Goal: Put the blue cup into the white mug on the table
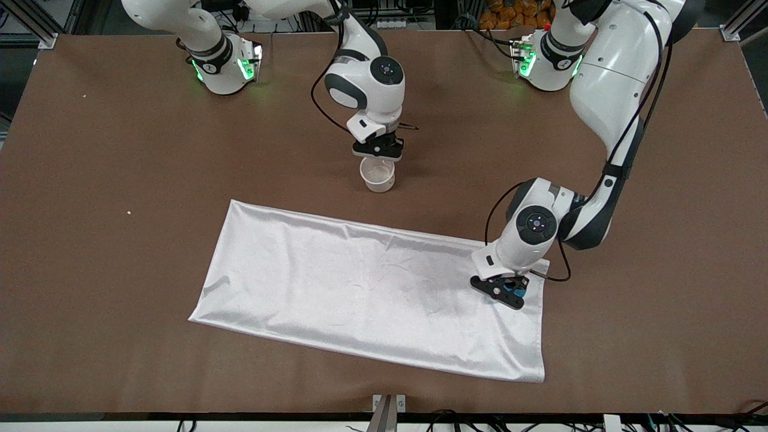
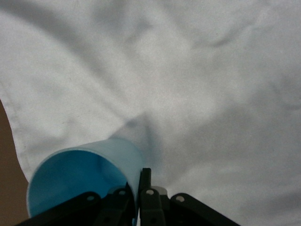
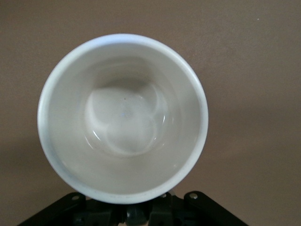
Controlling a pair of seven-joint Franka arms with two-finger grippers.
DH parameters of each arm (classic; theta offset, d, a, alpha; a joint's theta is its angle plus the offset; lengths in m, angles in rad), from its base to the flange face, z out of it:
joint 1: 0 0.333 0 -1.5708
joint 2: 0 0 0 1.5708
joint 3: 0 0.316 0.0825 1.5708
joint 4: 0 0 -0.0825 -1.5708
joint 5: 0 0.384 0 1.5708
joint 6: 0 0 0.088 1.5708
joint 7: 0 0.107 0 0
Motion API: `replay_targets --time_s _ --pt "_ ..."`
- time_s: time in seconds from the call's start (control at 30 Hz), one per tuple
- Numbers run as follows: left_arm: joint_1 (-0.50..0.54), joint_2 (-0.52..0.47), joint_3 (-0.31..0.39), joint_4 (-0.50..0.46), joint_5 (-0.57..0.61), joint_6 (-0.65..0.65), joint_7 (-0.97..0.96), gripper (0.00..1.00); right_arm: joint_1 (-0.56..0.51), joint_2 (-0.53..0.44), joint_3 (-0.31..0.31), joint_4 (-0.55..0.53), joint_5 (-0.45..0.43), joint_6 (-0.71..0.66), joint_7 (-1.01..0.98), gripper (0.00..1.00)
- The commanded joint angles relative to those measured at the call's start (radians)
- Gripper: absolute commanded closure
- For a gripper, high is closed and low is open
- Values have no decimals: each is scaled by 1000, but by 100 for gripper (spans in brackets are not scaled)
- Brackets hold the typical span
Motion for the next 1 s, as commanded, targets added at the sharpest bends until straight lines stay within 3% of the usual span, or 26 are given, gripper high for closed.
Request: replay_targets --time_s 0.0,0.37,0.7,0.97 --pt "1 -19 1 -7 22 1 6 100 16 2 -12 24 -26 -7 62 0" --pt "2 -60 4 -2 20 -76 6 100 14 -15 -9 34 -23 -29 61 0" --pt "2 -140 0 -2 19 -159 5 100 14 -59 -2 128 -14 -230 46 0" --pt "-4 -216 -7 -2 2 -243 -32 100 -4 -72 -10 169 -11 -264 -22 0"
